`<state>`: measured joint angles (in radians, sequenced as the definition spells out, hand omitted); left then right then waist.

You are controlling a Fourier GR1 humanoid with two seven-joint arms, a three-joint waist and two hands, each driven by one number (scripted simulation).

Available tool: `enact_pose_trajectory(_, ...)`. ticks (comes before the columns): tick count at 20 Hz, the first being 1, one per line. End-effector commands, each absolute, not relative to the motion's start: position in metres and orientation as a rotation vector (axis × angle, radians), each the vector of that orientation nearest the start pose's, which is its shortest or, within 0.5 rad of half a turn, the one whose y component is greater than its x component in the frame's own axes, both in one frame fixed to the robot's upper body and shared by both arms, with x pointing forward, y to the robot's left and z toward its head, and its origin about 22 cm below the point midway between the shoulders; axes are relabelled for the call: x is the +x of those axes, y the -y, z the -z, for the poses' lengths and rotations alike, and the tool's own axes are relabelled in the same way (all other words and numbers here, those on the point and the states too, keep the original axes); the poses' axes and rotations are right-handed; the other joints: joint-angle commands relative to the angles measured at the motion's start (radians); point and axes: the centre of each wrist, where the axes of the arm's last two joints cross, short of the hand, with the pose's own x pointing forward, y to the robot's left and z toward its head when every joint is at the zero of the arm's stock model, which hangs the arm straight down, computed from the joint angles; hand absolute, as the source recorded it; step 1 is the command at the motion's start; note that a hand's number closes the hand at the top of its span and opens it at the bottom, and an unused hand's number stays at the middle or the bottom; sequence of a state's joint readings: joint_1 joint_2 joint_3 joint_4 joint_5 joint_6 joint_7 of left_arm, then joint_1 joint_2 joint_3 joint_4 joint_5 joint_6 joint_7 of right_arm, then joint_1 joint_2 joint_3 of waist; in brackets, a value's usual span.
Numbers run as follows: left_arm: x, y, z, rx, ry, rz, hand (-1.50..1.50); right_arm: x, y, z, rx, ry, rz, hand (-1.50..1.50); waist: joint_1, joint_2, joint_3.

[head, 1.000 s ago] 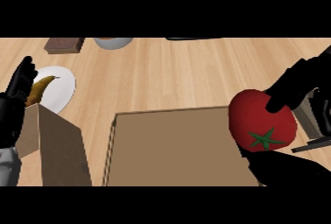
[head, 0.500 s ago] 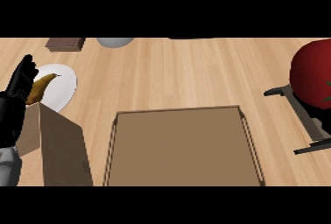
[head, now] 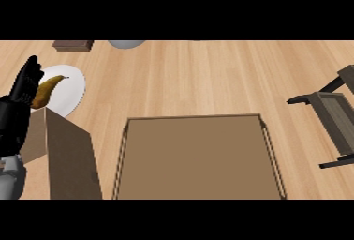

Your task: Pick the tomato from the tray and place it in the tiered basket

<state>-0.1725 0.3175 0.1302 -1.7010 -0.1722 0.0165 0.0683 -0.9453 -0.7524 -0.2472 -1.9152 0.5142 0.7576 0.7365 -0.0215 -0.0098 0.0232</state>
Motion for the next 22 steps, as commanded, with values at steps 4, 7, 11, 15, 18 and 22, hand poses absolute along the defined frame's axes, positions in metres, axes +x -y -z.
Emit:
enact_pose_trajectory(4, 0.260, -0.314, -0.043, 0.450, 1.552, 0.224, 0.00, 0.237, 0.325, -0.426, -1.372, 1.451, -0.873, 1.50, 0.015, 0.022, -0.024)
enact_pose_trajectory(7, 0.271, -0.292, -0.055, 0.441, 1.553, 0.234, 0.00, 0.246, 0.341, -0.423, -1.304, 1.455, -0.897, 1.50, 0.016, 0.020, -0.022)
enact_pose_trajectory(11, 0.273, -0.303, -0.052, 0.437, 1.544, 0.219, 0.00, 0.257, 0.357, -0.419, -1.196, 1.439, -0.917, 1.50, 0.016, 0.019, -0.024)
enact_pose_trajectory(15, 0.271, -0.309, -0.049, 0.454, 1.560, 0.215, 0.00, 0.277, 0.370, -0.383, -1.068, 1.391, -0.940, 1.50, 0.008, 0.018, -0.023)
enact_pose_trajectory(18, 0.274, -0.298, -0.048, 0.459, 1.547, 0.218, 0.00, 0.285, 0.403, -0.376, -0.974, 1.323, -0.765, -1.50, 0.000, 0.017, -0.023)
enact_pose_trajectory(22, 0.266, -0.296, -0.038, 0.445, 1.536, 0.216, 0.00, 0.285, 0.409, -0.363, -0.936, 1.357, -0.753, -1.50, 0.004, 0.015, -0.023)
